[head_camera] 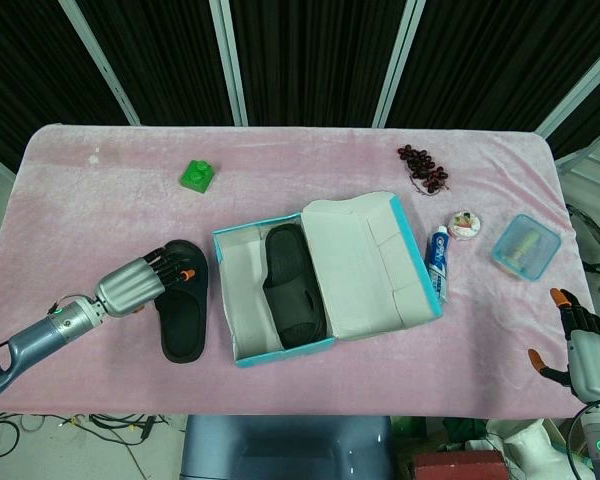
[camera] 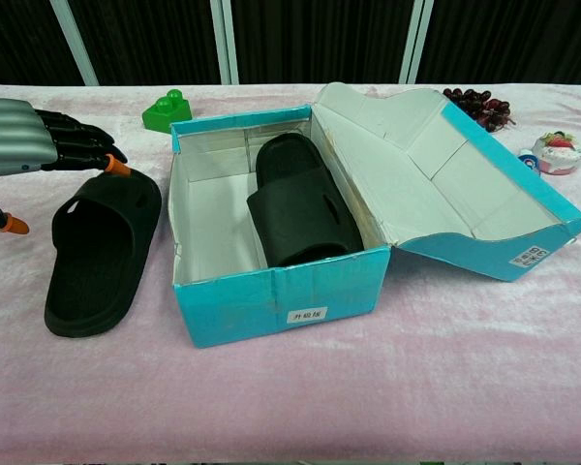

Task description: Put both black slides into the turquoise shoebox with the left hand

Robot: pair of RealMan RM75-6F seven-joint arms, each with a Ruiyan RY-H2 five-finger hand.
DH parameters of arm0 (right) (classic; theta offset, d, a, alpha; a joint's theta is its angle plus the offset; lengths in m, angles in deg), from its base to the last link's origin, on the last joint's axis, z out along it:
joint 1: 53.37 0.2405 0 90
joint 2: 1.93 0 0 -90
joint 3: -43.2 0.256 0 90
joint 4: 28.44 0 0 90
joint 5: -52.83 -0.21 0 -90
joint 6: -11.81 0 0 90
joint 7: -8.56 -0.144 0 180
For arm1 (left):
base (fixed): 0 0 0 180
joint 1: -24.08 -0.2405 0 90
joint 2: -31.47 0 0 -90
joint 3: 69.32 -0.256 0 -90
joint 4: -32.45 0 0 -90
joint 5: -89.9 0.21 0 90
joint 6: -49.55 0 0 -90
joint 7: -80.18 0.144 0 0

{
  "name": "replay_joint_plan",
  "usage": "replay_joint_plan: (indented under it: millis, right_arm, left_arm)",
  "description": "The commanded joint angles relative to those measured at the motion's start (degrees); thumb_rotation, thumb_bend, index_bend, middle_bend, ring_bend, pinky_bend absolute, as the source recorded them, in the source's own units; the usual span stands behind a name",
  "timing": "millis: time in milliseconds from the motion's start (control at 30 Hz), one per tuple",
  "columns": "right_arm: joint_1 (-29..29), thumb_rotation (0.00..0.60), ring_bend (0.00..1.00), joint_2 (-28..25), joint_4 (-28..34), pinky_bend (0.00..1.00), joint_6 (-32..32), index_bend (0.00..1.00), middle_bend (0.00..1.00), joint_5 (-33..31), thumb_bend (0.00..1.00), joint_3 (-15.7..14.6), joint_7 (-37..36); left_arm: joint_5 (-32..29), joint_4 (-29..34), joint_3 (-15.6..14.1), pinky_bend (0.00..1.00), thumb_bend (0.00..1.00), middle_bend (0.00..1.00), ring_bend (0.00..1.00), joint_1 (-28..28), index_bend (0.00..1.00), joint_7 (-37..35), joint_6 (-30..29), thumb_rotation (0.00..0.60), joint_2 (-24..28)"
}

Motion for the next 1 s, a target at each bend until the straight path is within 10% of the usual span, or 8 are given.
replay_joint_plan:
  millis: [33, 1000]
  right_arm:
    - [0.0, 0.6, 0.13, -0.1, 0.1, 0.15, 0.1, 0.0, 0.05, -0.1, 0.21, 0.0, 0.0]
    - [0.2, 0.6, 0.13, -0.6, 0.6, 0.15, 0.9, 0.0, 0.05, -0.6, 0.21, -0.2, 0.2]
  left_arm:
    - [0.0, -3.0, 0.7, 0.15, 0.0, 0.07, 0.01, -0.1, 0.09, -1.7, 1.1, 0.6, -2.3]
    - [2.4, -11.6, 0.7, 0.17, 0.02, 0.17, 0.05, 0.9, 0.09, -4.1, 3.7, 0.6, -10.4]
